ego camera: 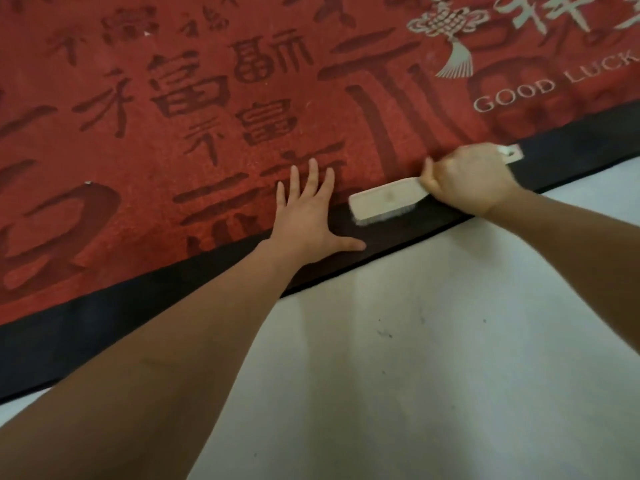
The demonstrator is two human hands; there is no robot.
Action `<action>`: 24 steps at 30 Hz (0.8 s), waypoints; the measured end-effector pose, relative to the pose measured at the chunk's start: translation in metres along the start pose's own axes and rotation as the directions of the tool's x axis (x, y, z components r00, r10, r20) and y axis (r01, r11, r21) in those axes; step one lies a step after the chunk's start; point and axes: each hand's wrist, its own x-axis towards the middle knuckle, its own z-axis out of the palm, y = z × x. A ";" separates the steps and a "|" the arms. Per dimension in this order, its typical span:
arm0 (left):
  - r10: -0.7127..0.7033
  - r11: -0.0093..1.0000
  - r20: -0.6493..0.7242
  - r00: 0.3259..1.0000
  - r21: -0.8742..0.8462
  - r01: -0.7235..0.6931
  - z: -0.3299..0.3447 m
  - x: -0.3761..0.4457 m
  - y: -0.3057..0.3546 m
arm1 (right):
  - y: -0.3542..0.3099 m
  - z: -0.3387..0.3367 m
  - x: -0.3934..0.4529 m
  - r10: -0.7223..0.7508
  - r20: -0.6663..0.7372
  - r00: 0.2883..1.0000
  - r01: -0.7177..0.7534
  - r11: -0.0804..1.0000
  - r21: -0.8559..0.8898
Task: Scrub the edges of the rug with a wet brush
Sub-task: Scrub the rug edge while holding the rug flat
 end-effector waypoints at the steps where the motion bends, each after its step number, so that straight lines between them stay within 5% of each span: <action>1: -0.007 1.000 0.029 1.000 0.005 0.007 -0.001 0.002 0.002 | 0.008 -0.004 -0.006 0.052 0.001 0.999 -0.052 0.998 -0.032; 5: -0.089 0.996 0.173 0.981 0.025 0.086 -0.012 0.011 0.017 | -0.018 0.008 -0.002 0.060 -0.015 0.998 -0.061 0.990 -0.124; 9: -0.119 0.993 0.207 0.971 0.040 0.113 -0.014 0.014 0.019 | 0.021 -0.001 -0.005 -0.002 0.155 0.988 0.008 0.999 -0.039; 12: -0.107 0.994 0.197 0.974 0.056 0.098 -0.012 0.014 0.017 | 0.056 -0.014 -0.008 0.022 0.312 0.950 0.047 0.976 -0.210; 18: -0.102 0.992 0.198 0.975 0.091 0.085 -0.010 0.013 0.013 | -0.052 -0.005 0.020 -0.246 0.128 0.961 0.250 0.968 -0.020; 21: -0.070 0.994 0.187 0.980 0.096 0.053 -0.012 0.010 0.007 | -0.011 -0.015 0.020 -0.110 0.312 0.944 0.131 0.990 -0.044; 24: -0.068 0.995 0.182 0.981 0.082 0.053 -0.011 0.009 0.005 | 0.033 -0.037 -0.013 0.178 0.227 0.958 -0.119 0.960 -0.252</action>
